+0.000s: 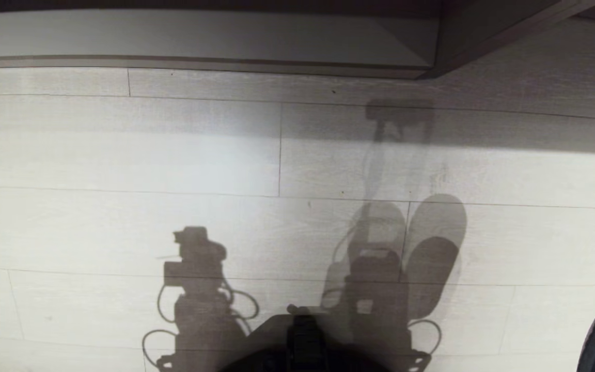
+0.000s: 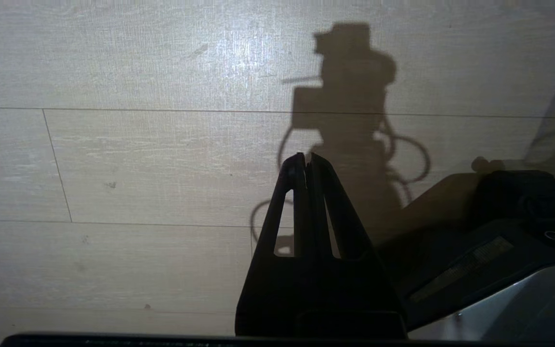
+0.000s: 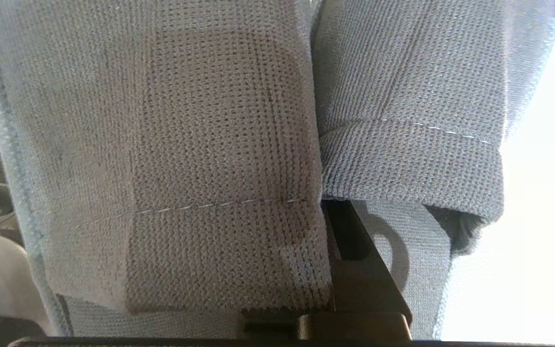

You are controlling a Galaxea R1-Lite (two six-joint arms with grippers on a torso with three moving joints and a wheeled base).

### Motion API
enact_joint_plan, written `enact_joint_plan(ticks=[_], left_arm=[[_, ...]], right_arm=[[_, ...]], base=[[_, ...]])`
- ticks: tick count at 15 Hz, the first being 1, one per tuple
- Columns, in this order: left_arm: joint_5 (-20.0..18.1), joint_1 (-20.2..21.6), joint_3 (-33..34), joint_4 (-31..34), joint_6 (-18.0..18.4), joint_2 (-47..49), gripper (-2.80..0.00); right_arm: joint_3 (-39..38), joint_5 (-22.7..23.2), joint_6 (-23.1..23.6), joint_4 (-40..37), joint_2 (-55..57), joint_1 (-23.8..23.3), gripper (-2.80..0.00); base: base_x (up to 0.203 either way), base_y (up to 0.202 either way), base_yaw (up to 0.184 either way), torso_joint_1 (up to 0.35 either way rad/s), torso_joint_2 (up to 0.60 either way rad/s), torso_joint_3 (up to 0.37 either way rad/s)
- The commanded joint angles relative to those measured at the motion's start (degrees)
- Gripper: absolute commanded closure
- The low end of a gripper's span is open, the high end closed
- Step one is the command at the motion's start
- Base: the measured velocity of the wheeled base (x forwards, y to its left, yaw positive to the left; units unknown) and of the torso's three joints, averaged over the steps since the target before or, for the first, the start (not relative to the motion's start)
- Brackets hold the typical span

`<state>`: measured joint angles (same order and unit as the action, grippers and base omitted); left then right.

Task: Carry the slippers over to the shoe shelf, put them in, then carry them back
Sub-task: Place the slippers into the shoe cabinet

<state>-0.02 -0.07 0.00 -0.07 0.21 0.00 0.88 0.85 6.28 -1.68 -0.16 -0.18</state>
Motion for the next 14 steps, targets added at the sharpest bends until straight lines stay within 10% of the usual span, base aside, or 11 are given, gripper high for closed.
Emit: enact_joint_plan(ticks=[1,14], left_arm=[[-0.06,-0.01,0.0,-0.01,0.05,0.0,0.0],[0.02,-0.01,0.0,-0.01,-0.38,0.0,0.0]], right_arm=[[-0.09,0.03,0.05,0.09,0.07,0.01,0.0],[-0.09,0.03,-0.21,0.01,0.07,0.01,0.0]], base=[[0.0,0.0,0.0,-0.002,0.0,0.144],[0.0,0.0,0.0,0.001,0.0,0.197]])
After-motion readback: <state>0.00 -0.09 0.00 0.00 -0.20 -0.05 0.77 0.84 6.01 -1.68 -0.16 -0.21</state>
